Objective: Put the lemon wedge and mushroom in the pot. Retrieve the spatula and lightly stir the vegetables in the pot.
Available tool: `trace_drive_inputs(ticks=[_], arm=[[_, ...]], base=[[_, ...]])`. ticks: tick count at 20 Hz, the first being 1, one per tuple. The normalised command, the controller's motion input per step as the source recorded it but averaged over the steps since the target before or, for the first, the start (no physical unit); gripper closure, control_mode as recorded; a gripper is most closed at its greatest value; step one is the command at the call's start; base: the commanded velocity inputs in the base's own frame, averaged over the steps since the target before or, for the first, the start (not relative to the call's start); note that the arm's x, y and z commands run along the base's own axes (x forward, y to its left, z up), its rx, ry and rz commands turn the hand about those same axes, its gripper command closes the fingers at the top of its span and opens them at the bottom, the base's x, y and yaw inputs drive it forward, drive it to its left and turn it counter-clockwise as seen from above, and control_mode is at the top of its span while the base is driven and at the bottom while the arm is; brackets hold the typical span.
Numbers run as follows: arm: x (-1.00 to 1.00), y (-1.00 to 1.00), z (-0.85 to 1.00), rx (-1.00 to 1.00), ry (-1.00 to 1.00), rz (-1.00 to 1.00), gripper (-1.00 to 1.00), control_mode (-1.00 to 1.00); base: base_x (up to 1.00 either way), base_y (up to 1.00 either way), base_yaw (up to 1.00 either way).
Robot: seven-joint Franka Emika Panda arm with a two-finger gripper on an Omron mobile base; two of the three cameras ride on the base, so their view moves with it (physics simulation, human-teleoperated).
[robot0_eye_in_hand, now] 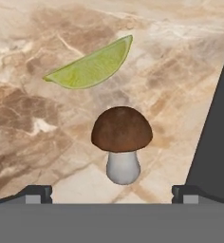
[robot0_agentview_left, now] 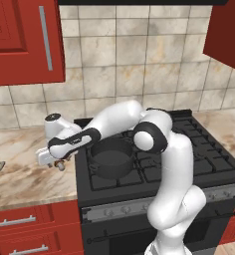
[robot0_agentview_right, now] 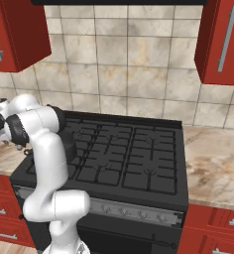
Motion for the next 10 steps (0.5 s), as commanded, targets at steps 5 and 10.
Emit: trace_drive_inputs(ticks=[5,10], arm=[[0.0,-0.01,-0.23,0.0,0.0,0.02,-1.0,-1.0],[0.11,-0.01,-0.06,0.0,0.0,0.0,-1.0,-1.0]], base=[[0.0,0.0,0.0],[0.0,0.0,0.0]])
